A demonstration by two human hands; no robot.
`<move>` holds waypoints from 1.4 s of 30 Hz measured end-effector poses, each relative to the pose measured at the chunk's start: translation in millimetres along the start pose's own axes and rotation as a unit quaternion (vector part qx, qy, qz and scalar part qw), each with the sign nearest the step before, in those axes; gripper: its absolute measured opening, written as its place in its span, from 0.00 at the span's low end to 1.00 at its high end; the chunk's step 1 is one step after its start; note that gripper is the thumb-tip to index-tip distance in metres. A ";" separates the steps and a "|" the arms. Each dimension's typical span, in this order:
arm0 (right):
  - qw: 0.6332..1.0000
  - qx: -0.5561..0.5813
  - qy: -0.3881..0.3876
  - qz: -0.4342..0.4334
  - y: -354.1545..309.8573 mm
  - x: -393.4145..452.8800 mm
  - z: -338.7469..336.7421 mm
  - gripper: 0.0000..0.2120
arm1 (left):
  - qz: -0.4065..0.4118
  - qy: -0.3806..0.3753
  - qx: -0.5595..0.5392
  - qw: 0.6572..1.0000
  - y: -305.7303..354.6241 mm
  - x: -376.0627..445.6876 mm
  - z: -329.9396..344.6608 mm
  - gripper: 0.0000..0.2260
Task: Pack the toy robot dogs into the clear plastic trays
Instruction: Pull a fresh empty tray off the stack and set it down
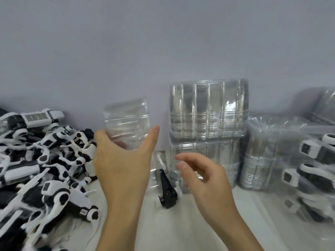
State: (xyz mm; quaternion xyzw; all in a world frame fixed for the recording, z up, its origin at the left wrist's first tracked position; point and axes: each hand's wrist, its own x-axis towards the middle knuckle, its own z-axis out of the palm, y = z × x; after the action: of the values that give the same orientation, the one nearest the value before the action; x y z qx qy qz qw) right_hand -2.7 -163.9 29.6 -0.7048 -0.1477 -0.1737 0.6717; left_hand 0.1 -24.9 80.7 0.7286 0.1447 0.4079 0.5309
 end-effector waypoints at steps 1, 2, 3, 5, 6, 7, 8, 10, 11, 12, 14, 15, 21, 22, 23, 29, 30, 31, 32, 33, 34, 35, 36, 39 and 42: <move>1.000 0.020 -0.010 -0.004 -5.5 -0.6 2.9 0.04 | -0.003 -0.012 0.005 1.000 2.6 0.1 -0.4 0.27; 0.999 0.037 -0.021 -0.007 -10.0 -1.3 5.2 0.04 | -0.009 -0.026 0.008 1.000 4.9 -0.2 -0.9 0.27; 0.998 0.050 -0.030 -0.009 -14.0 -1.5 6.7 0.04 | -0.015 -0.040 0.009 0.999 6.6 -0.8 -1.0 0.27; 0.997 0.060 -0.038 -0.013 -19.4 -1.5 8.2 0.04 | -0.027 -0.065 0.007 0.997 9.5 -2.7 -0.2 0.27; 0.997 0.064 -0.039 -0.012 -20.3 -1.8 8.5 0.05 | -0.031 -0.075 0.008 0.997 10.5 -3.6 0.3 0.28; 0.997 0.070 -0.042 -0.008 -21.0 -1.7 8.8 0.06 | -0.032 -0.082 0.011 0.996 11.2 -4.5 0.8 0.28; 0.996 0.074 -0.044 -0.003 -21.3 -1.8 9.0 0.06 | -0.034 -0.089 0.016 0.995 11.6 -5.2 0.9 0.29; 0.996 0.083 -0.044 0.011 -21.5 -1.9 8.8 0.08 | -0.040 -0.102 0.021 0.994 11.6 -5.6 1.0 0.29; 0.995 0.090 -0.044 0.019 -21.2 -1.6 8.1 0.08 | -0.045 -0.108 0.020 0.993 11.5 -5.3 1.0 0.29; 0.994 0.099 -0.045 0.028 -20.4 -1.1 7.4 0.08 | -0.052 -0.114 0.016 0.992 11.5 -4.7 0.9 0.29; 0.991 0.115 -0.050 0.049 -18.4 -0.5 6.4 0.07 | -0.067 -0.128 0.008 0.989 12.0 -3.7 0.7 0.29; 0.989 0.122 -0.053 0.059 -17.6 -0.5 6.3 0.08 | -0.071 -0.134 0.006 0.988 12.6 -3.3 0.7 0.28; 0.983 0.149 -0.048 0.092 -14.2 -0.4 8.1 0.09 | -0.075 -0.162 0.008 0.984 13.8 -3.2 -1.7 0.30; 0.984 0.148 -0.045 0.093 -14.2 -0.3 8.4 0.09 | -0.073 -0.169 0.010 0.983 13.1 -2.6 -2.4 0.30; 0.984 0.147 -0.040 0.093 -14.6 -0.1 8.8 0.09 | -0.071 -0.179 0.014 0.981 12.3 -2.0 -3.1 0.30; 0.985 0.143 -0.017 0.091 -17.0 0.0 9.6 0.10 | -0.050 -0.235 0.040 0.970 9.0 0.2 -5.6 0.31; 0.985 0.145 -0.017 0.090 -17.4 -0.3 9.9 0.10 | -0.048 -0.235 0.037 0.970 8.6 0.7 -6.0 0.32; 0.985 0.145 -0.016 0.089 -17.8 -0.7 10.3 0.10 | -0.047 -0.237 0.035 0.970 8.2 1.3 -6.5 0.32; 0.986 0.144 -0.013 0.087 -18.2 -1.0 10.6 0.10 | -0.046 -0.241 0.033 0.969 7.9 1.9 -7.1 0.32; 0.986 0.142 -0.011 0.086 -18.5 -1.4 10.9 0.10 | -0.046 -0.244 0.030 0.968 7.5 2.7 -7.9 0.33; 0.986 0.141 -0.009 0.085 -18.7 -1.6 11.2 0.10 | -0.045 -0.247 0.027 0.967 7.2 3.7 -8.7 0.33; 0.986 0.142 -0.008 0.085 -19.2 -1.9 11.6 0.10 | -0.044 -0.251 0.024 0.967 6.9 4.5 -9.6 0.33; 0.986 0.142 -0.007 0.085 -19.9 -2.3 12.1 0.10 | -0.043 -0.253 0.022 0.966 6.5 5.2 -10.5 0.33; 0.986 0.142 -0.004 0.082 -21.3 -2.8 12.7 0.10 | -0.040 -0.259 0.019 0.965 5.2 6.6 -12.7 0.33; 0.987 0.139 0.004 0.078 -21.6 -2.4 12.2 0.09 | -0.036 -0.269 0.014 0.962 3.0 7.7 -14.3 0.31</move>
State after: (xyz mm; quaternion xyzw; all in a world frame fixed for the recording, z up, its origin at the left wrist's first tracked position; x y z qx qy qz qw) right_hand -13.9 -150.5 47.4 -0.6134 -0.1121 -0.1012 0.7752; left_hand -6.5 -11.8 88.2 0.8133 0.0283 0.1753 0.5541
